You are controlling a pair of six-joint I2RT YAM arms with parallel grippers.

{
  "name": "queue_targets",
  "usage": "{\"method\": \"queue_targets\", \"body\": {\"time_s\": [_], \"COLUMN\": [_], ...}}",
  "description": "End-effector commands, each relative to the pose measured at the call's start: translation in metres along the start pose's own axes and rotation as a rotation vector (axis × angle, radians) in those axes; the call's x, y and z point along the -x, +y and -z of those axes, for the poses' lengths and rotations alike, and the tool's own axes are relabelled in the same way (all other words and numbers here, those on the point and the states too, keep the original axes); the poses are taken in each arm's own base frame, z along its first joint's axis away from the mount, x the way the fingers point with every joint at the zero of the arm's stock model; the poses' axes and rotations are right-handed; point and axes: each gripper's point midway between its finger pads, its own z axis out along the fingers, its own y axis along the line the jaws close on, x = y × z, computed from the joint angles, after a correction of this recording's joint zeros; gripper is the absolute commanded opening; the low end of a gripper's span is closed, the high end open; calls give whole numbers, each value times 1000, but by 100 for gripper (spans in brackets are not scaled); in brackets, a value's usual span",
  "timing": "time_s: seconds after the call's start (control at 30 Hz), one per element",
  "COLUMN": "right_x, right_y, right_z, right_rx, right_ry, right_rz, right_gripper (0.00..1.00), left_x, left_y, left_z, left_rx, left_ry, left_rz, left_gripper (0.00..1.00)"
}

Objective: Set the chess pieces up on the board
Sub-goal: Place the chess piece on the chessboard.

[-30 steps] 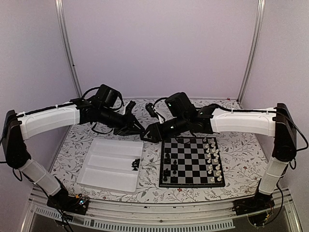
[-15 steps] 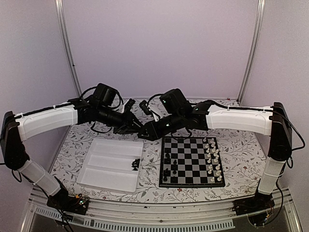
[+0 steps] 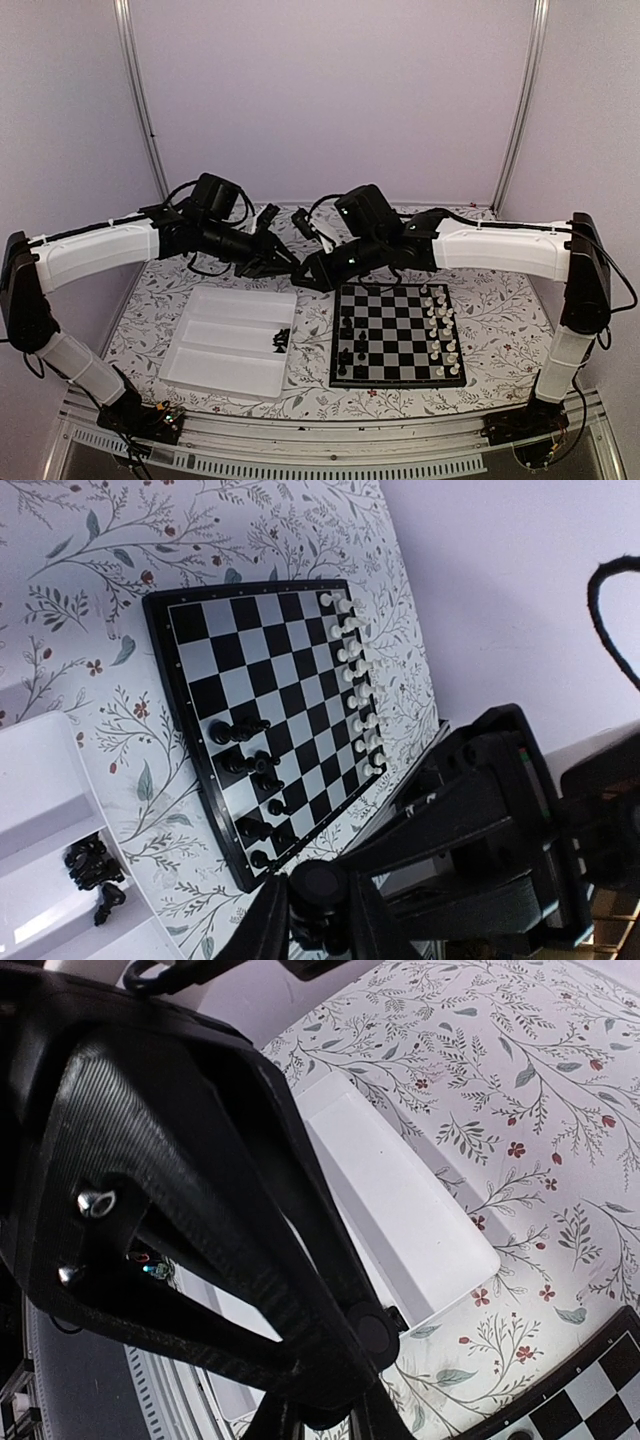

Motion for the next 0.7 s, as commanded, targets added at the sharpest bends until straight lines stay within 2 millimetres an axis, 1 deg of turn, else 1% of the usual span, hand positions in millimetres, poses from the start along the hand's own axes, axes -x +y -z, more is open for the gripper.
{"method": "queue_targets", "body": {"time_s": [0.0,0.1,0.27,0.33,0.43,0.5,0.53,0.57,0.6,0.67], "right_x": [-2,-10,-18,-19,-20,-22,-23,-25,-25,-26], "right_y": [7,8,10,11,10,10,9,10,10,11], "right_z": [24,30,35,39,43,45,46,46,47,47], "right_rx": [-1,2,17,17,7,1,1,2,4,12], "right_ry": [-17,-10,2,0,-3,-2,-1,1,1,1], "right_rz": [15,11,8,7,10,13,12,13,12,12], "right_gripper": [8,8,8,8,8,8,8,8,8,8], "left_x": [11,6,-10,-21,-42,-53,-53,-51,-45,-27], "left_y": [20,32,50,63,87,96,95,89,80,49], "left_z": [19,23,24,23,22,23,25,26,29,39], "left_rx": [61,78,94,132,202,230,228,212,188,123], "left_ry": [-78,-75,-52,-31,25,45,42,32,12,-64], "left_rz": [15,27,46,42,50,37,17,-11,-47,-132], "left_gripper": [23,25,26,25,24,24,23,23,23,25]}}
